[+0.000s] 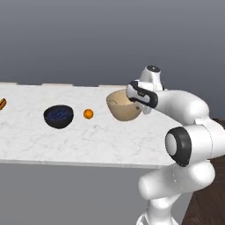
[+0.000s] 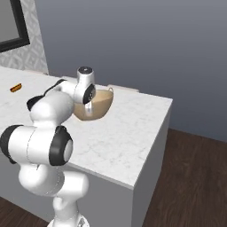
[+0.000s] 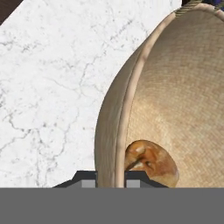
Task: Open the cabinet, pick up the bread from the cabinet and place it in the basket. Then move the basket to the dining counter.
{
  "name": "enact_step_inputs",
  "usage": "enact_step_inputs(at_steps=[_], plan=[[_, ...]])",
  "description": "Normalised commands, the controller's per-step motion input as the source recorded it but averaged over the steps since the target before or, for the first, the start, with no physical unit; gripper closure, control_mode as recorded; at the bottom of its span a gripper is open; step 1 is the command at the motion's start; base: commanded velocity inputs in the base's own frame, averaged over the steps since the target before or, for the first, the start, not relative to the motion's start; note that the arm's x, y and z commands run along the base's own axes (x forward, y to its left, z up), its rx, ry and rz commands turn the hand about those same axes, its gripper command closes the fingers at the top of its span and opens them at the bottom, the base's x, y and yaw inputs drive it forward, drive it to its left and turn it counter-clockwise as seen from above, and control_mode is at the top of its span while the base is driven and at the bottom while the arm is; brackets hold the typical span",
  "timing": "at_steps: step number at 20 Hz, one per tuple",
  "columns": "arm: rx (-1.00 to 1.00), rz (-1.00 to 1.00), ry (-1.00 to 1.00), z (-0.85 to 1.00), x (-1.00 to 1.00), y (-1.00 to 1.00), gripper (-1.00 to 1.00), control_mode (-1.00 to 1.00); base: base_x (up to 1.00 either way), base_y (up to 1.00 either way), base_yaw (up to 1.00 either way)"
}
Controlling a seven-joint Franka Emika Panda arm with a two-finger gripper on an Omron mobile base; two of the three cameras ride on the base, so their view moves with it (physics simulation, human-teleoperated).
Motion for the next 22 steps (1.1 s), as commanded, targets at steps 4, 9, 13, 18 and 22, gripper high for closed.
enact_step_inputs(at_steps=[4, 9, 13, 18, 22], plan=[[0.06, 0.19, -0.11, -0.47, 0.18, -0.17, 1.00, -1.00, 0.00, 0.00, 0.00], [0.05, 0.17, -0.08, -0.47, 0.25, -0.04, 1.00, -1.00, 0.00, 0.00, 0.00], [0.04, 0.15, -0.01, -0.44, 0.56, -0.01, 1.00, -1.00, 0.00, 0.00, 0.00], [0.02, 0.10, 0.00, -0.28, 0.69, 0.00, 1.00, -1.00, 0.00, 0.00, 0.00], [0.01, 0.07, 0.00, -0.35, 0.27, 0.00, 1.00, -1.00, 0.00, 0.00, 0.00]])
